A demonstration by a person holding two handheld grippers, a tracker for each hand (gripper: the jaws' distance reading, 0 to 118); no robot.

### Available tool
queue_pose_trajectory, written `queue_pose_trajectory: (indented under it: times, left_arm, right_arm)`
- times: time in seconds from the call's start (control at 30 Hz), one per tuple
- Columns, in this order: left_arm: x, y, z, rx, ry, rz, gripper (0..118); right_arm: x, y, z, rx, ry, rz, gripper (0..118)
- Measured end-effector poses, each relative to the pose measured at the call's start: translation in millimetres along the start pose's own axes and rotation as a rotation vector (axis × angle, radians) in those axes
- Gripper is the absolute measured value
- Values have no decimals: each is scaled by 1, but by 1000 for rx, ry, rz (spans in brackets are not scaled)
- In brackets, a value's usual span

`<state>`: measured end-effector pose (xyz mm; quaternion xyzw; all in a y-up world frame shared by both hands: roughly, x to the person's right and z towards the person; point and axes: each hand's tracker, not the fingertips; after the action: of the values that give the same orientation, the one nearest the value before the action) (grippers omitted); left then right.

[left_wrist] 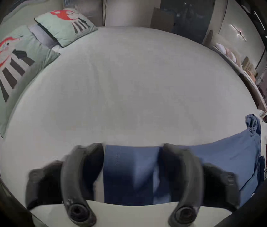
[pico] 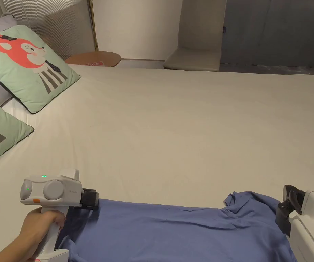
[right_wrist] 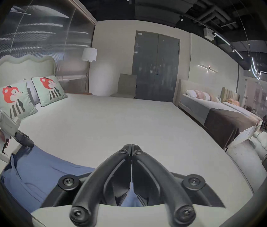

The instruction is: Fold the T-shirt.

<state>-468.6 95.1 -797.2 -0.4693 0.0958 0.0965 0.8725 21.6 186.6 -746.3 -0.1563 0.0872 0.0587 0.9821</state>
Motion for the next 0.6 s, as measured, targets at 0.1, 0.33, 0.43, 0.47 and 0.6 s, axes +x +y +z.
queue_pose_trajectory:
  times: [0.1, 0.33, 0.43, 0.47, 0.6]
  left_arm:
    - [6, -6, 4, 25, 19, -37, 39]
    - [16, -6, 31, 120, 40, -107, 3]
    - [16, -6, 55, 176, 8, -104, 2]
    - [17, -7, 63, 200, -11, -106, 2]
    - [17, -9, 89, 235, -79, -87, 1]
  right_arm:
    - [3, -3, -1, -15, -1, -13, 1]
    - [25, -6, -26, -137, -3, -72, 2]
    - [47, -14, -65, -277, -15, -87, 54]
    - [52, -17, -77, -321, -14, -99, 73]
    - [66, -29, -120, -495, -27, -93, 100]
